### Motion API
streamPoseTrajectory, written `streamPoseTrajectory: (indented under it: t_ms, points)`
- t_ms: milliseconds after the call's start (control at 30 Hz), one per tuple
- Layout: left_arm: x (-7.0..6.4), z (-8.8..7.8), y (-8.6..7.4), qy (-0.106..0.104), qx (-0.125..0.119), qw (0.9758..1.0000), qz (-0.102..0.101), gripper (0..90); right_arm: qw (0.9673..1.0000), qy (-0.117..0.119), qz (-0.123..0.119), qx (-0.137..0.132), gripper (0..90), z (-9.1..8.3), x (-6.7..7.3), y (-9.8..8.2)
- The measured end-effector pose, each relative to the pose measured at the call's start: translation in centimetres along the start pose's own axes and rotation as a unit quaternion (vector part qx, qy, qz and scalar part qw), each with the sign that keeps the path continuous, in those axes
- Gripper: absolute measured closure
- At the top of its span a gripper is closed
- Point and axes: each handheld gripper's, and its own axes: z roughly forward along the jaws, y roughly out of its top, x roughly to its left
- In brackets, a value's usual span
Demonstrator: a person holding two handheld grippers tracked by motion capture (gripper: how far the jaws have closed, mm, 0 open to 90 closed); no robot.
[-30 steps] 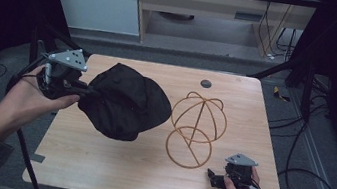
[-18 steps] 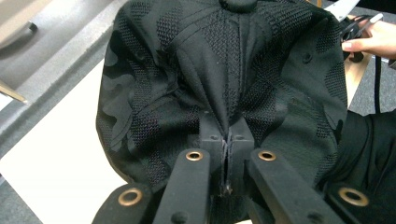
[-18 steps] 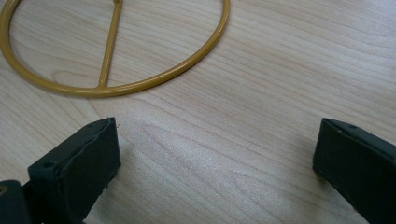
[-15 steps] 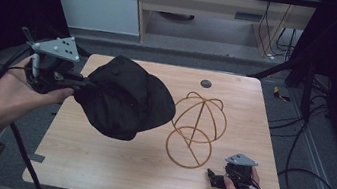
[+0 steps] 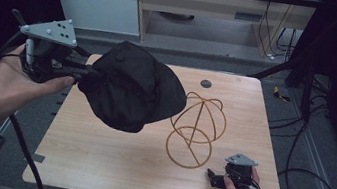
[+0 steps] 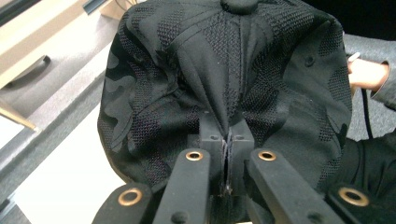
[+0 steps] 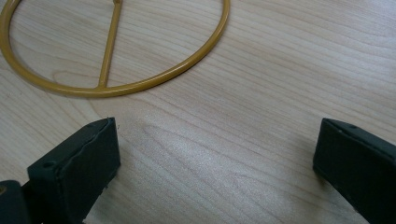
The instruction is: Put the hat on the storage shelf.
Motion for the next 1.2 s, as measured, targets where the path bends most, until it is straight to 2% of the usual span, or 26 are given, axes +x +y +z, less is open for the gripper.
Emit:
streamPoseTrajectory:
  t_ms: [133, 367, 933, 1200]
  points:
    - [-0.4, 0.2, 0.8, -0.002, -0.009, 0.9999, 0.003, 88.1, 1.0000, 0.001, 0.000, 0.000, 0.8, 0.0, 0.0, 0.0]
    - [-1.0, 0.9, 1.9, -0.003, -0.010, 0.9999, 0.011, 88.1, 1.0000, 0.001, 0.001, 0.000, 0.8, 0.0, 0.0, 0.0]
    - [-1.3, 1.7, 3.3, 0.000, -0.030, 0.9995, 0.009, 88.1, 1.0000, 0.000, 0.001, 0.001, 0.8, 0.0, 0.0, 0.0]
    - [-1.7, 3.1, 4.9, -0.005, -0.042, 0.9991, 0.010, 88.0, 1.0000, 0.001, 0.001, 0.000, 0.8, 0.0, 0.0, 0.0]
